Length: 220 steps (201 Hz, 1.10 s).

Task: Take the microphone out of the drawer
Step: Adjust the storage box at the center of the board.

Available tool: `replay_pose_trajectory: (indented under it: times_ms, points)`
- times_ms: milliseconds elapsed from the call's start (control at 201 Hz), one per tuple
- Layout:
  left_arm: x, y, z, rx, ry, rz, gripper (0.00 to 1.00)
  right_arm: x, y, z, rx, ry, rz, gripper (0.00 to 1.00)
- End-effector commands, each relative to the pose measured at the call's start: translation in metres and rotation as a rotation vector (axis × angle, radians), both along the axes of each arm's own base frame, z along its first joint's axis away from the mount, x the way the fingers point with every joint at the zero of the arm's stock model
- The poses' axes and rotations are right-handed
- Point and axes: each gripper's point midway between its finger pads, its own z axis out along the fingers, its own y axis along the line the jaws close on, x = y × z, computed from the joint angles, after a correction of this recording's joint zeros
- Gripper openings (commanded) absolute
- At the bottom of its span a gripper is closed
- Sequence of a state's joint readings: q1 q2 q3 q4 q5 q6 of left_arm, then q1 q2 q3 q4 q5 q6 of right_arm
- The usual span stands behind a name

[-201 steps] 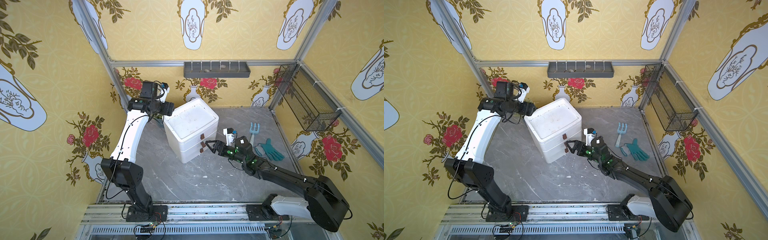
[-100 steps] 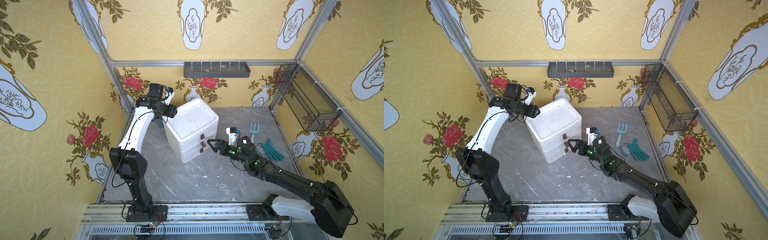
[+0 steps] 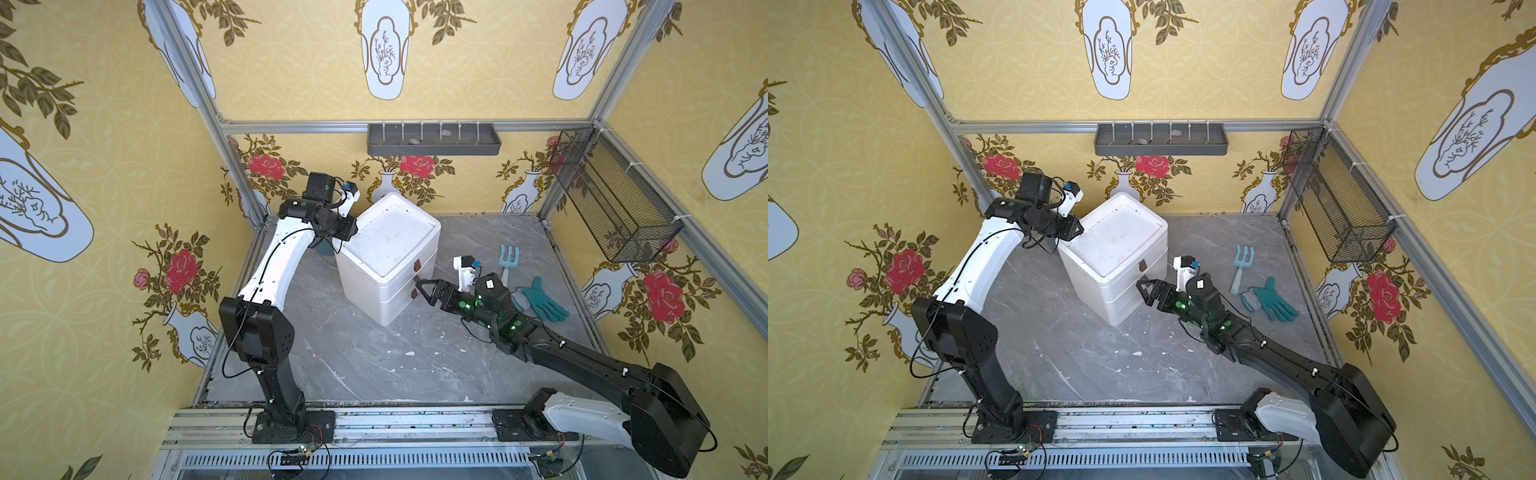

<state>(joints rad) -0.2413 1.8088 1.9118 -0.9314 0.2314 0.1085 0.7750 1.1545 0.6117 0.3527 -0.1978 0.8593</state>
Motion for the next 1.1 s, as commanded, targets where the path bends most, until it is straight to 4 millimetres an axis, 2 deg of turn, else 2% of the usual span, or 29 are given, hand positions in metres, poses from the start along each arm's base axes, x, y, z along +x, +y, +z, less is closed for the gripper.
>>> replay_pose_trajectory:
  times_ms: [0, 329, 523, 672, 911, 1021, 1090]
  points:
    - [0.006, 0.013, 0.003, -0.007, -0.012, 0.116, 0.24, 0.001, -0.003, 0.003, -0.007, -0.02, -0.012, 0.97]
    - [-0.035, 0.02, 0.008, -0.057, -0.011, 0.176, 0.2, 0.008, -0.023, 0.006, -0.038, -0.043, -0.066, 0.97]
    - [-0.064, 0.023, 0.014, -0.102, -0.002, 0.208, 0.2, 0.027, -0.034, 0.013, 0.045, -0.029, -0.061, 0.93]
    - [-0.077, 0.025, 0.012, -0.122, 0.006, 0.229, 0.21, 0.04, -0.033, 0.019, 0.175, -0.028, 0.002, 0.8]
    - [-0.078, 0.029, 0.0, -0.102, 0.036, 0.263, 0.21, 0.043, -0.008, 0.017, 0.365, -0.013, 0.167, 0.57]
    - [-0.079, 0.03, -0.001, -0.083, 0.035, 0.278, 0.21, 0.043, -0.001, 0.018, 0.488, -0.003, 0.22, 0.49]
    - [-0.08, 0.031, -0.003, -0.071, 0.037, 0.288, 0.21, 0.046, 0.001, 0.016, 0.543, 0.004, 0.235, 0.49]
